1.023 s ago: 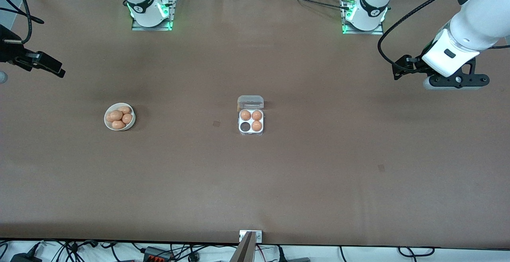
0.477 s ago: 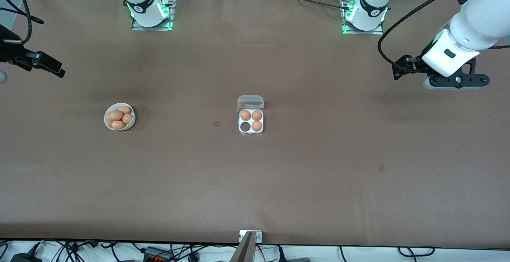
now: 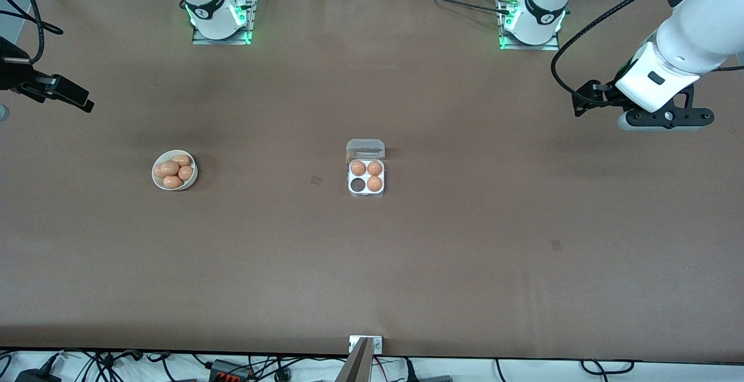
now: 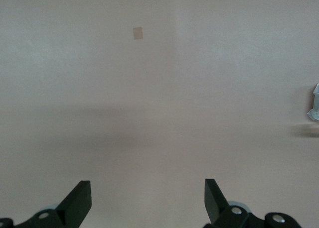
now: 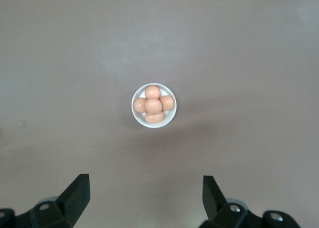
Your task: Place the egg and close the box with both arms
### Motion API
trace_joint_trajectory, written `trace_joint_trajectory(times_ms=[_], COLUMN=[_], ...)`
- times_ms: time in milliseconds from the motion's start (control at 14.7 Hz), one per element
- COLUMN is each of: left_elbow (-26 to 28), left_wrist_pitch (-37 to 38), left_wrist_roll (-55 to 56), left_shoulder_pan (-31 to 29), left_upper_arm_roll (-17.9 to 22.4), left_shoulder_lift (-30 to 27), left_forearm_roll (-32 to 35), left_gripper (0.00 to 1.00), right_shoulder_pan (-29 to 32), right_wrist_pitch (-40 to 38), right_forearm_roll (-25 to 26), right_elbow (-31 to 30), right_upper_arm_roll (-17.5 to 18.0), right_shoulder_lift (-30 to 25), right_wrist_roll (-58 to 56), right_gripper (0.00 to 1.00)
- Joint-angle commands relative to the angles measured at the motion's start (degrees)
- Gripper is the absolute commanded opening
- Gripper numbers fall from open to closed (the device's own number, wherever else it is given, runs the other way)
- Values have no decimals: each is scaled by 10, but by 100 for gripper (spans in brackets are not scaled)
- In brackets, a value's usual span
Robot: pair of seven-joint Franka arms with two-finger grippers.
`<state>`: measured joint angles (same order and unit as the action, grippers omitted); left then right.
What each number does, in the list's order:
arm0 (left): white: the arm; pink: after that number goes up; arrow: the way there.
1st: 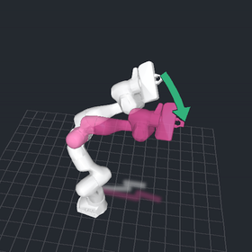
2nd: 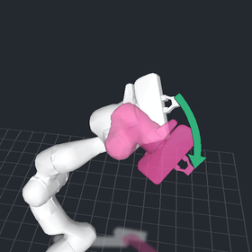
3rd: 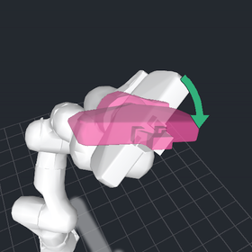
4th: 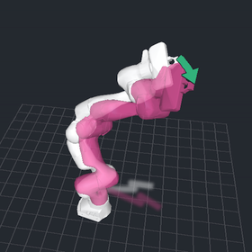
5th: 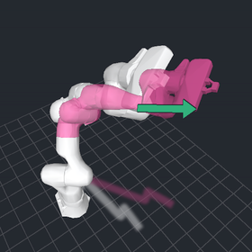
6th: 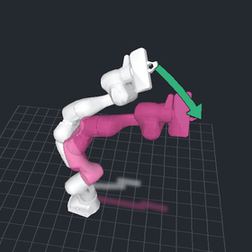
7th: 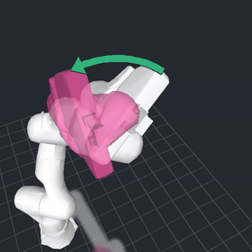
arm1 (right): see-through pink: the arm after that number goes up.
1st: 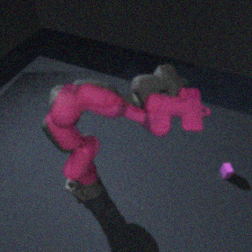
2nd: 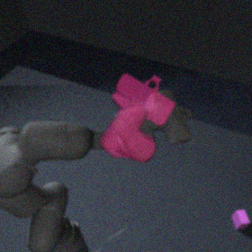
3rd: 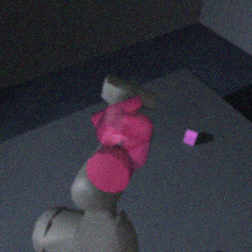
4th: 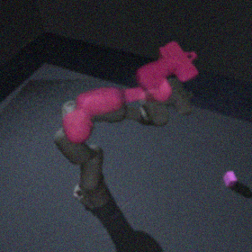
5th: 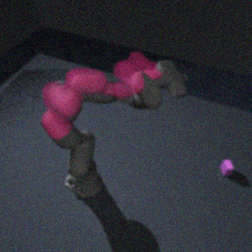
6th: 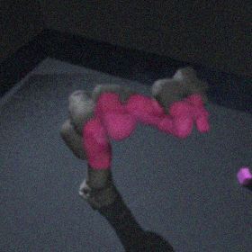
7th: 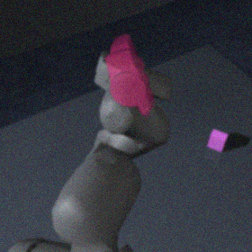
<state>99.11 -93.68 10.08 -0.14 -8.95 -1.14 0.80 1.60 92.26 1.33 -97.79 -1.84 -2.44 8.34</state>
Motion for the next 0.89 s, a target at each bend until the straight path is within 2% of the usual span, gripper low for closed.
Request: trace_joint_trajectory(times_ms=[0,205,341,682,818], left_elbow=[-12,-12,-12,-12,-12], left_wrist_pitch=[4,4,4,4,7], left_wrist_roll=[-13,-13,-13,-13,-13], left_shoulder_pan=[-5,-4,-4,-4,-4], left_upper_arm_roll=[0,0,0,0,0], left_shoulder_lift=[4,4,4,4,4], left_forearm_roll=[-12,-12,-12,-12,-12], left_gripper=[100,100,100,100,100], right_shoulder_pan=[3,3,3,0,-1], right_wrist_pitch=[-38,-57,-47,-20,5], right_forearm_roll=[9,9,9,15,42], right_elbow=[5,1,2,6,6], right_upper_arm_roll=[2,2,2,3,4], right_shoulder_lift=[4,21,53,167,201], right_wrist_roll=[8,7,4,-94,-104], right_gripper=[100,100,100,100,100])
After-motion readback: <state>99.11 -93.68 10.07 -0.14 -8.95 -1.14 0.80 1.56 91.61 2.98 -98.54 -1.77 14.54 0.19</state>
